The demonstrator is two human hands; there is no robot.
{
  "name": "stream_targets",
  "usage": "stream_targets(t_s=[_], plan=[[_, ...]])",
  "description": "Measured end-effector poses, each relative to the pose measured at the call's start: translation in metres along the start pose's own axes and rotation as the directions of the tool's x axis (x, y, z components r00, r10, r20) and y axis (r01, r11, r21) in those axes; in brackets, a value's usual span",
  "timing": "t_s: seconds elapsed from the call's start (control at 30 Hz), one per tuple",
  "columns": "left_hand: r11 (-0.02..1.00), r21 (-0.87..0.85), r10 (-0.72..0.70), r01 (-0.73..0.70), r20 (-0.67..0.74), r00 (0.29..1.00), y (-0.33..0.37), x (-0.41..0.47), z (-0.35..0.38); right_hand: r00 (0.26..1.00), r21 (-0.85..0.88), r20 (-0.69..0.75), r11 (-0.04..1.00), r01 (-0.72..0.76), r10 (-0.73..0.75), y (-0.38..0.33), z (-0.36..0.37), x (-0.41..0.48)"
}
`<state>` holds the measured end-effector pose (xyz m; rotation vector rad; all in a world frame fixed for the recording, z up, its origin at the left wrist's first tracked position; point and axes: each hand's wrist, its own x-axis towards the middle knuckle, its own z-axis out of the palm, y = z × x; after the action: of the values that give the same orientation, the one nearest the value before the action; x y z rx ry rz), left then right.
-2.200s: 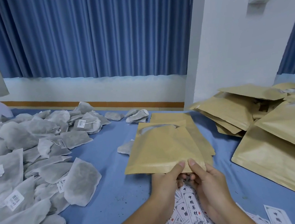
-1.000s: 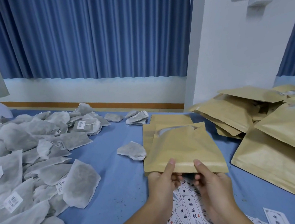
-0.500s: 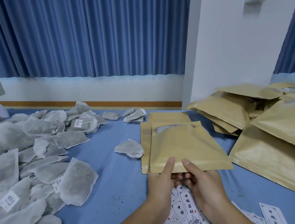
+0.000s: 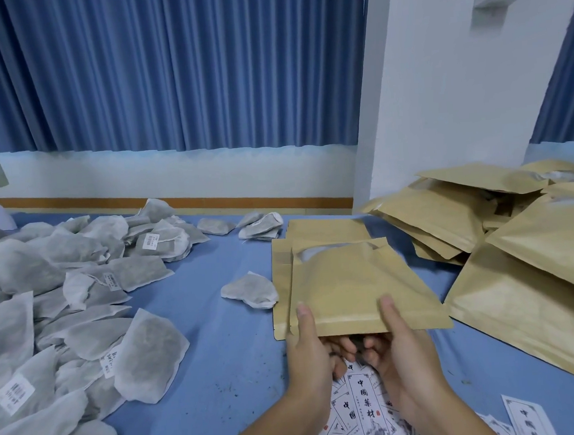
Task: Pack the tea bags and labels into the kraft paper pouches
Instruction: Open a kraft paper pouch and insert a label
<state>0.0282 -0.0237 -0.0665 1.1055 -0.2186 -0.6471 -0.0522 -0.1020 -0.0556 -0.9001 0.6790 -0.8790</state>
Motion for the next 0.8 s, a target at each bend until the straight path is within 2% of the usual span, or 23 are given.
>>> stream_targets(t_s=[0.07,0.23,0.37,0.5,0.63,0.73,0.8], plan=[[1.0,0.024,-0.003,0.003,-0.023,1.0,0.0,0.001,-0.001,0.998,0.043,-0.067,0.999,-0.002,0.005,-0.003,-0.001,0.002],[0.998,-0.059,-0.002,-0.002,-0.069,0.998,0.004,0.001,0.0,0.998,-0.005,-0.061,1.0,0.022,-0.022,-0.001,-0.002,0.005],[0.974,-0.224,-0.015,0.027,0.059,0.998,0.009,0.003,0.001,1.0,0.07,0.019,0.998,0.004,-0.005,-0.006,-0.006,0.005],[0.964,-0.265,0.074,-0.032,0.149,0.986,0.013,0.007,0.006,0.996,0.206,0.088,0.978,-0.014,-0.004,-0.015,-0.006,0.005],[0.954,-0.284,0.168,-0.101,0.225,0.96,0.016,0.014,0.022,0.987,0.312,0.105,0.946,0.082,-0.12,-0.035,-0.009,0.007],[0.955,-0.285,0.169,-0.078,0.309,0.936,0.019,0.02,0.051,0.984,0.213,0.071,0.967,0.143,-0.161,-0.055,-0.023,0.014],[0.975,-0.214,0.142,-0.063,0.378,0.915,0.021,0.026,0.076,0.984,0.113,0.023,0.978,0.173,-0.177,-0.069,-0.039,0.021]])
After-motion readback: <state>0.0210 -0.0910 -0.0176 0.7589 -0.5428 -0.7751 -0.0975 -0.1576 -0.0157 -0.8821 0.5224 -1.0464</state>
